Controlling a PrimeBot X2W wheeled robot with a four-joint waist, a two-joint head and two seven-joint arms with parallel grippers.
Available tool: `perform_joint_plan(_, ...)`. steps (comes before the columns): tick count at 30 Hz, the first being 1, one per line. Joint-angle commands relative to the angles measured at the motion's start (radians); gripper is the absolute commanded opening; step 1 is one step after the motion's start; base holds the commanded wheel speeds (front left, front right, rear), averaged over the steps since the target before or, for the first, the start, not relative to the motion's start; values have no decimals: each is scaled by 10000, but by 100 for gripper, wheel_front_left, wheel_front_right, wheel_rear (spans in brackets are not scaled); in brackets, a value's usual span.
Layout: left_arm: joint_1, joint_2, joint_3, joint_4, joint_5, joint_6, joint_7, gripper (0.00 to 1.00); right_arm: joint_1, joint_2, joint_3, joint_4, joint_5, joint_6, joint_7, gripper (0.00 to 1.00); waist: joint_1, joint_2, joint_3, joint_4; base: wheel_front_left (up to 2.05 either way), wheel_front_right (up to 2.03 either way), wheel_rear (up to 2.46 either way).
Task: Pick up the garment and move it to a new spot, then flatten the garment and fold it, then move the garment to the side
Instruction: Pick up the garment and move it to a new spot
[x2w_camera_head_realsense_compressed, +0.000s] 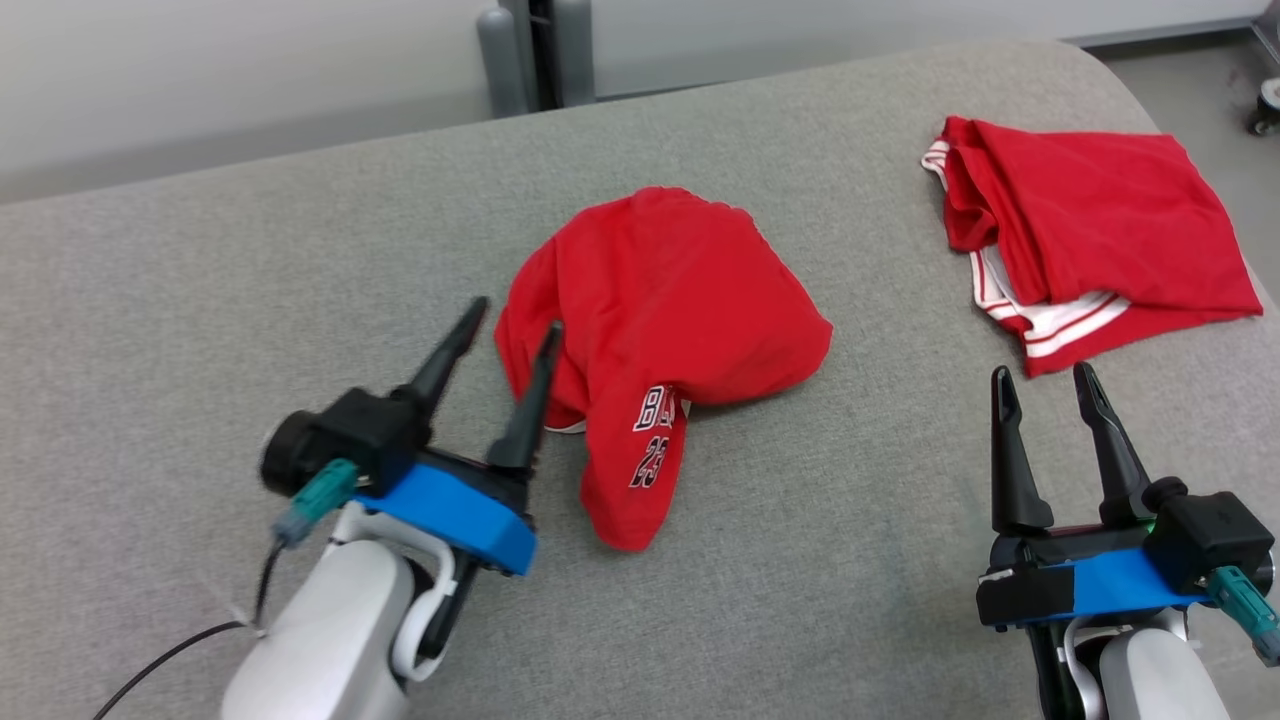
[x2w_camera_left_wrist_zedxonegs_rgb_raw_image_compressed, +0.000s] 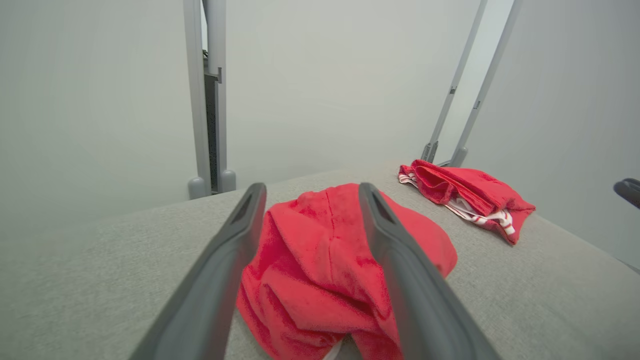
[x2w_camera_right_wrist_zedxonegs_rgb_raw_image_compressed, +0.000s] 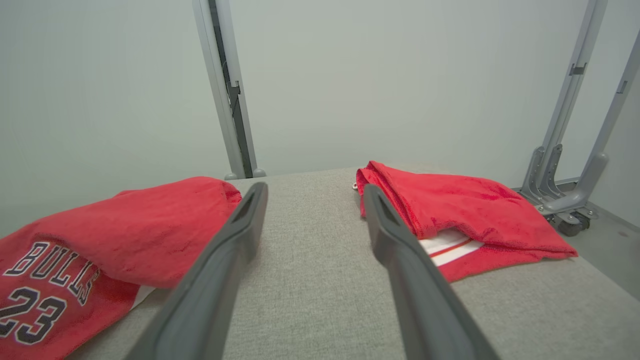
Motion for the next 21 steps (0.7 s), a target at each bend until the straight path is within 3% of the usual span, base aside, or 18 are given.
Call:
perform_joint_plan(1, 259, 163, 274, -102, 34, 177, -168, 100, 130, 15, 17, 7, -49, -8, -46, 100, 1, 0, -196, 177, 0, 0, 0)
perform_joint_plan(5, 608, 359, 844, -331, 86, 411, -298, 100, 230, 15, 27, 25, -72, -8, -46, 100, 1, 0, -410, 336, 0, 0, 0)
perform_joint_plan(11, 1948, 538, 2455, -1069, 353, 682, -322, 100, 436, 13, 14, 114, -124, -8, -46, 100, 1, 0, -798, 603, 0, 0, 0)
perform_joint_plan(21, 3991, -68, 4537, -1777, 1266, 309, -325, 100, 961, 10, -31, 368, -68, -8, -34, 100, 1, 0, -1296, 989, 0, 0, 0)
